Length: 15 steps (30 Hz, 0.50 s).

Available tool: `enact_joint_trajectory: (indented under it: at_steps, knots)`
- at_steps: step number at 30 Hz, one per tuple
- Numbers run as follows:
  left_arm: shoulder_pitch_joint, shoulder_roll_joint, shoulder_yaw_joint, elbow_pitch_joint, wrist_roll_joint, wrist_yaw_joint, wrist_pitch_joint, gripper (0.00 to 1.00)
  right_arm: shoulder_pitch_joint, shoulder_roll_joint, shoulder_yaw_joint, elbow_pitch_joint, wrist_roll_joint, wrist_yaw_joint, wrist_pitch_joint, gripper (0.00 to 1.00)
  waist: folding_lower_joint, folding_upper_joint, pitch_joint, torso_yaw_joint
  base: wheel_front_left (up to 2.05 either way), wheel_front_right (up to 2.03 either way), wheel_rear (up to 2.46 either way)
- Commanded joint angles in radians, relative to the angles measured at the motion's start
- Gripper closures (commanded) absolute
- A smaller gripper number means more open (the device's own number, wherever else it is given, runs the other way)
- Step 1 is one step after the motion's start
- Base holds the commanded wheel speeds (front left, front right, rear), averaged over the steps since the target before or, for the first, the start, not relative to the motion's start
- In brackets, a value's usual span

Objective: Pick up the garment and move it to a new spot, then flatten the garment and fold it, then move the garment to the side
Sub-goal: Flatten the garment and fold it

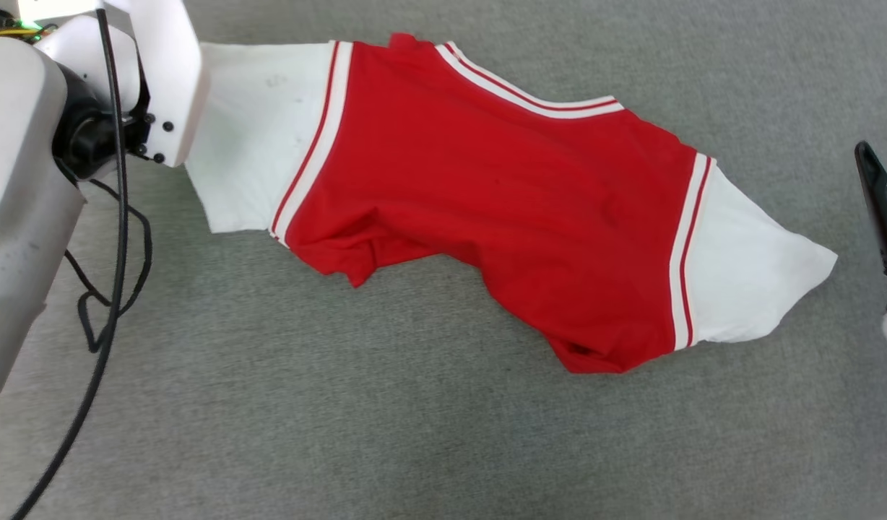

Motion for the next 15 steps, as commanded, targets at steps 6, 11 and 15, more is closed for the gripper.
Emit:
enact_joint_trajectory:
  at_steps: [6,11,15]
  knots:
    - [0.044,0.017,-0.03,-0.083,-0.026,0.0,-0.068,1.0,0.004,-0.21,0.099,-0.035,0.172,-0.001,0.335,0.0,0.0,0.0,-0.067,0.073,0.0,0.0,0.0]
    - [0.06,0.023,-0.041,-0.14,-0.033,0.0,-0.09,1.0,0.0,-0.324,0.182,-0.045,0.289,-0.001,0.579,0.0,0.0,0.0,-0.069,0.099,0.0,0.0,0.0]
    - [0.057,0.015,-0.047,-0.165,-0.03,0.0,-0.097,1.0,-0.033,-0.353,0.215,-0.029,0.329,-0.001,0.685,0.0,0.0,0.0,-0.058,0.115,0.0,0.0,0.0]
